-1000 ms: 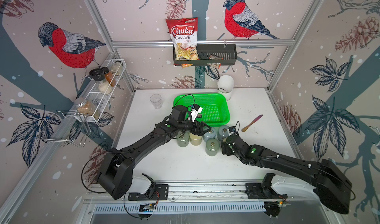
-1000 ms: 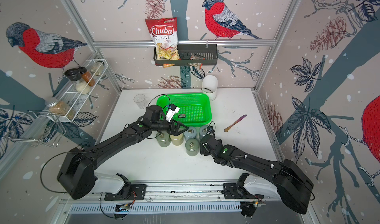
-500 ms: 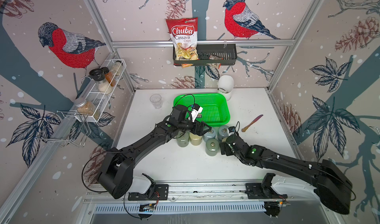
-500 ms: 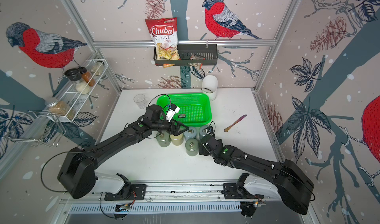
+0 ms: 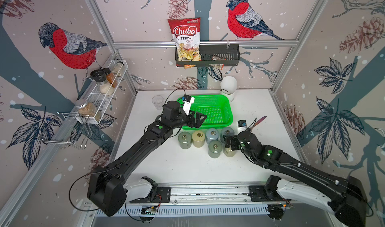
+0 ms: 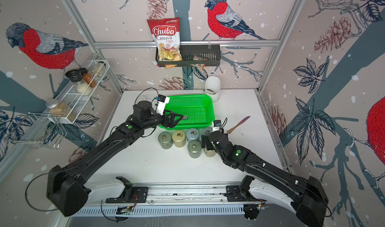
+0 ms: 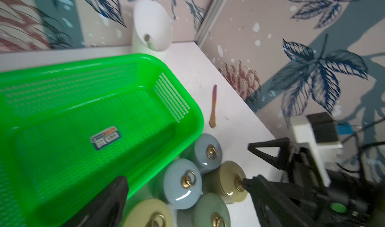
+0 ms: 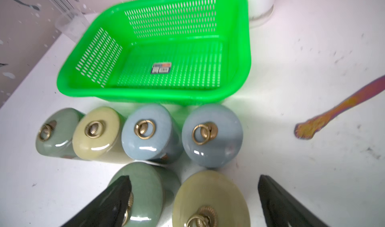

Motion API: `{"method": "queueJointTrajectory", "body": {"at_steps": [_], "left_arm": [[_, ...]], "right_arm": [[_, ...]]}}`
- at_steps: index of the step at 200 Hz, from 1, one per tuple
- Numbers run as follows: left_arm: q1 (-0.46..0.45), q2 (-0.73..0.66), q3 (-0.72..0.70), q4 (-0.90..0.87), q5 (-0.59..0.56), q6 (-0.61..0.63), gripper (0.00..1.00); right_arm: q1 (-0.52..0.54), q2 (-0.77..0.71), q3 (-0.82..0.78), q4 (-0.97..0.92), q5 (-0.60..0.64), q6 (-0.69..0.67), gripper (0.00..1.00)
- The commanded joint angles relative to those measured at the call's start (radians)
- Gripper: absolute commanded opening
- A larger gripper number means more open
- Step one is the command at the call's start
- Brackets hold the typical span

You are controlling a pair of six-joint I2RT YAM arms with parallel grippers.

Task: Take the tea canister out of the basket
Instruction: Place the tea canister at the center of the board, then reset both arms

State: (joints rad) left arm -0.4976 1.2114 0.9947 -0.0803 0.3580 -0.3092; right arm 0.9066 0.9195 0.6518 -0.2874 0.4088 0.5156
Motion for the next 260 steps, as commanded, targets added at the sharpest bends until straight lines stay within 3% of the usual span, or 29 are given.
{"method": "queueJointTrajectory", "body": {"at_steps": [1, 25, 65, 102, 133, 173, 260], "left_arm": [[0.056, -0.083, -0.051, 0.030, -0.253, 0.018, 0.96], [0.131, -0.195, -0.144, 0.067, -0.434, 0.079, 0.96], [0.261, -0.311, -0.351, 0.218, -0.528, 0.172, 0.96], [0.317, -0.349, -0.596, 0.567, -0.687, 0.208, 0.96], [0.327, -0.271, -0.728, 0.792, -0.792, 0.273, 0.96], [0.330, -0.097, -0.812, 1.049, -0.780, 0.326, 0.96], [0.410, 0.125, -0.826, 1.269, -0.667, 0.314, 0.96]], "right_arm": [[-0.028, -0.041, 0.058, -0.031, 0.071, -0.072, 1.00], [-0.109, -0.067, 0.123, -0.030, 0.094, -0.144, 1.00], [-0.352, -0.065, 0.143, 0.072, -0.009, -0.242, 1.00], [-0.575, -0.008, 0.156, 0.189, -0.068, -0.296, 1.00], [-0.759, 0.004, 0.069, 0.386, -0.126, -0.336, 1.00], [-0.854, 0.023, -0.170, 0.737, -0.148, -0.400, 1.00], [-0.901, 0.399, -0.380, 1.253, -0.144, -0.383, 1.00]]}}
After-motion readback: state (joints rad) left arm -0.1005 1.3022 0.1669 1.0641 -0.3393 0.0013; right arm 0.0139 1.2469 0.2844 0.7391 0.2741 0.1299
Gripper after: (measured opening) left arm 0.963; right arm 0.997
